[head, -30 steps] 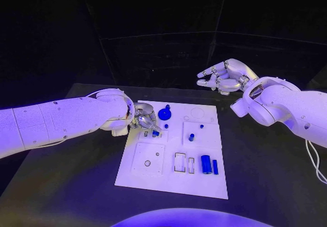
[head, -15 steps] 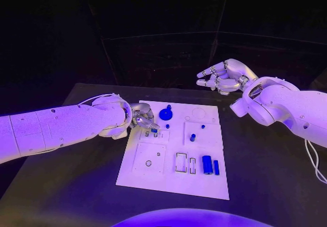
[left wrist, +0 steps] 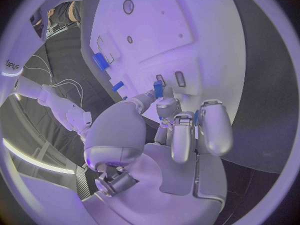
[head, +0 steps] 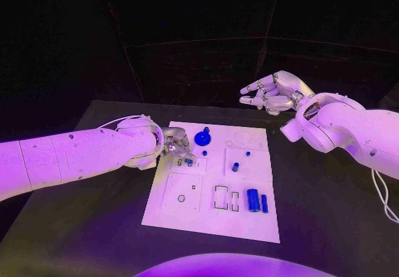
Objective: Assemble the parts on the task board
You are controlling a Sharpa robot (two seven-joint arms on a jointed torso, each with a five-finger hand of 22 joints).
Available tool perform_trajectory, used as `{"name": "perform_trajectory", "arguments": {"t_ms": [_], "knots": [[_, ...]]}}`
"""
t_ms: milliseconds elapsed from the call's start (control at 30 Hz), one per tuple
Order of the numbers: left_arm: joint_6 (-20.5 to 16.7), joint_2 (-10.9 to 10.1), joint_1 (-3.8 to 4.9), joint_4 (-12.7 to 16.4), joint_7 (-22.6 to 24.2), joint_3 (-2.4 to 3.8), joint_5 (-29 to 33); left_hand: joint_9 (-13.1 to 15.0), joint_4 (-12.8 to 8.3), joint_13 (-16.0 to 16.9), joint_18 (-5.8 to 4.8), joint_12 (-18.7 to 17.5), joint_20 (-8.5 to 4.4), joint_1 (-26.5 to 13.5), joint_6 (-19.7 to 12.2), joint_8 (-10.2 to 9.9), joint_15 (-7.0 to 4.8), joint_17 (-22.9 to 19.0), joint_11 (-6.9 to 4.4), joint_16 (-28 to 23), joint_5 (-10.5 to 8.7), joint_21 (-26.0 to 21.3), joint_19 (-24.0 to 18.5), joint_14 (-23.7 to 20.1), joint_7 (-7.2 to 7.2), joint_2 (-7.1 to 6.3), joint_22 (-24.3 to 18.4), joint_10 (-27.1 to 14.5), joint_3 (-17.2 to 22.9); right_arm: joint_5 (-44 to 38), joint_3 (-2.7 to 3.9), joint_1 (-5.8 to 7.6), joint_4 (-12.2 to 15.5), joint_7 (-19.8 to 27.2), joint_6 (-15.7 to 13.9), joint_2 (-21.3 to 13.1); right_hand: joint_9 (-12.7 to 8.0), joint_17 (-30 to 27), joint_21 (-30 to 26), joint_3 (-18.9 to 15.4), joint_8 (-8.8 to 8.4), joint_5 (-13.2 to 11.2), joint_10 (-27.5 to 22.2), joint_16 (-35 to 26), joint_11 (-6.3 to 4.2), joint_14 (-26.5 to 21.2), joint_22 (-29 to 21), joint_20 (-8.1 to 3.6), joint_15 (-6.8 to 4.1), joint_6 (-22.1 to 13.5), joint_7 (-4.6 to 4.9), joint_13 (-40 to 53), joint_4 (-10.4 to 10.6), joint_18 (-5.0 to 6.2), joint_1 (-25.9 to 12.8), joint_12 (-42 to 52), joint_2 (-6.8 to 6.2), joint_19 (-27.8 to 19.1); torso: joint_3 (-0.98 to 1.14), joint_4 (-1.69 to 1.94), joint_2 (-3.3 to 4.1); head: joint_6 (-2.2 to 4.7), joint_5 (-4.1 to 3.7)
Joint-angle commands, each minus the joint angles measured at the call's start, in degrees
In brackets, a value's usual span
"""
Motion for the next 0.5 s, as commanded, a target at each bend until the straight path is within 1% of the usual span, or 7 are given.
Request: {"name": "perform_trajectory", "arguments": {"t_ms": [33,233,400,500], "knots": [[1.86,0.05,0.01,0.01,0.12,0.02,-1.01,0.07,-10.02,-0.07,-0.98,0.08,0.09,0.63,0.06,0.33,-0.2,15.1,0.0,0.19,-0.01,-0.09,0.33,6.05,-0.52,0.18,-0.05,0.52,10.35,-0.07,0.05,0.11,0.0,0.55,0.34,0.06,0.08,-0.06,-0.23,-0.28,0.28,0.39,-0.3,-0.25,-0.05,1.12,-0.09,-0.13,0.11,-0.25,-0.17,-0.06,0.07,0.73,-0.1,-0.27,0.41,-0.35,0.0,-0.01,-0.04,-0.09,-0.01],[2.68,0.08,-0.02,0.03,0.05,0.01,-1.03,0.07,-10.02,-0.07,-0.98,0.08,0.09,0.63,0.06,0.33,-0.2,15.1,0.0,0.19,-0.01,-0.09,0.33,6.05,-0.52,0.18,-0.05,0.52,10.35,-0.07,0.05,0.1,-0.04,0.57,0.41,0.13,0.08,-0.06,-0.23,-0.28,0.28,0.39,-0.3,-0.25,-0.05,1.12,-0.09,-0.13,0.11,-0.25,-0.17,-0.06,0.07,0.73,-0.1,-0.27,0.41,-0.35,0.0,0.02,-0.02,-0.09,-0.04],[3.17,0.21,-0.03,-0.02,0.01,0.02,-1.03,0.08,-9.99,-0.09,-0.99,0.06,0.08,0.62,0.06,0.33,-0.2,15.1,0.0,0.19,-0.01,-0.06,0.35,6.05,-0.51,0.19,0.0,0.52,10.44,-0.07,0.05,0.1,-0.06,0.6,0.52,0.18,0.08,-0.06,-0.23,-0.28,0.28,0.39,-0.3,-0.25,-0.05,1.12,-0.09,-0.13,0.11,-0.25,-0.17,-0.06,0.07,0.73,-0.1,-0.27,0.41,-0.35,0.01,-0.02,-0.03,-0.03,-0.03],[3.67,0.22,-0.03,-0.04,-0.02,0.02,-1.03,0.08,-9.99,-0.09,-0.99,0.06,0.08,0.62,0.06,0.33,-0.2,15.1,0.0,0.19,-0.01,-0.06,0.35,6.05,-0.51,0.19,0.0,0.52,10.44,-0.07,0.05,0.1,-0.07,0.61,0.57,0.18,0.08,-0.06,-0.23,-0.28,0.28,0.39,-0.3,-0.25,-0.05,1.12,-0.09,-0.13,0.11,-0.25,-0.17,-0.06,0.07,0.73,-0.1,-0.27,0.41,-0.35,0.03,-0.05,-0.04,-0.12,-0.02]]}}
